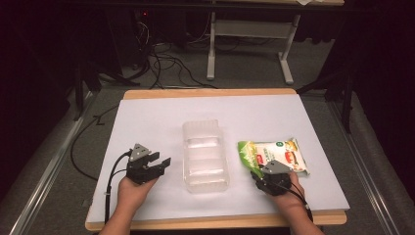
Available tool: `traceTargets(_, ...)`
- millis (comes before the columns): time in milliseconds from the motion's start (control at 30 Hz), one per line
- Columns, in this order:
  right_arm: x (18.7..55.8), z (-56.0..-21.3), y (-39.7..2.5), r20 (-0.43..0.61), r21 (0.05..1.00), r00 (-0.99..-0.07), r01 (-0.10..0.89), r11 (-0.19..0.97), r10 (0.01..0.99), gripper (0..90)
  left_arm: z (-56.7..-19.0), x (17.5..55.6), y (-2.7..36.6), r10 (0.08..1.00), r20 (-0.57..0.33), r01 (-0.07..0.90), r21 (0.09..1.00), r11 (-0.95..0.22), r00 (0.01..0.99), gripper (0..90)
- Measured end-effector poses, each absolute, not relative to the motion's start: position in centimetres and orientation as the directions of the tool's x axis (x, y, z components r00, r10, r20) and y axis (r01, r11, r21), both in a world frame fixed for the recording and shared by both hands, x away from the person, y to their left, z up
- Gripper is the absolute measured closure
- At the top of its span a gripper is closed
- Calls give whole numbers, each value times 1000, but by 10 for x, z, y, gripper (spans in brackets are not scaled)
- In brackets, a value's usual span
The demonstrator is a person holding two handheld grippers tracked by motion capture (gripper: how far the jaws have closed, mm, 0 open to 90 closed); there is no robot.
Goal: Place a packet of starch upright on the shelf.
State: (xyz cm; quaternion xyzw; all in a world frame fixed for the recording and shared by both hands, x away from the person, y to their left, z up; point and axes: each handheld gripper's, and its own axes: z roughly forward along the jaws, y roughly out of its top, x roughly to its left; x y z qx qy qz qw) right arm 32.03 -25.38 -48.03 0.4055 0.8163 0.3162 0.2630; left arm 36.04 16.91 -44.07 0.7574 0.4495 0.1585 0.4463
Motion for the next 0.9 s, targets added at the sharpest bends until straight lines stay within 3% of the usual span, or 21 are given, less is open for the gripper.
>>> traceTargets(267, 336, -480, -256, -81, 735, -530, 540, 410, 844, 710, -441, 352, 183, 843, -171, 551, 817, -169, 511, 476)
traceTargets(400, 341, -479, -257, -58, 727, -515, 566, 389, 856, 900, -441, 350, 187, 846, -181, 557, 816, -155, 501, 475)
traceTargets(533, 342, -469, -261, -30, 747, -518, 557, 364, 855, 900, -440, 351, 188, 845, -186, 555, 818, -149, 501, 474)
traceTargets(667, 336, -441, -270, 35, 840, -509, 482, 251, 860, 900, -441, 352, 188, 843, -184, 557, 816, -155, 505, 474)
traceTargets(900, 343, -403, -267, 22, 919, -532, 343, 192, 847, 900, -440, 352, 188, 844, -187, 556, 818, -149, 502, 474)
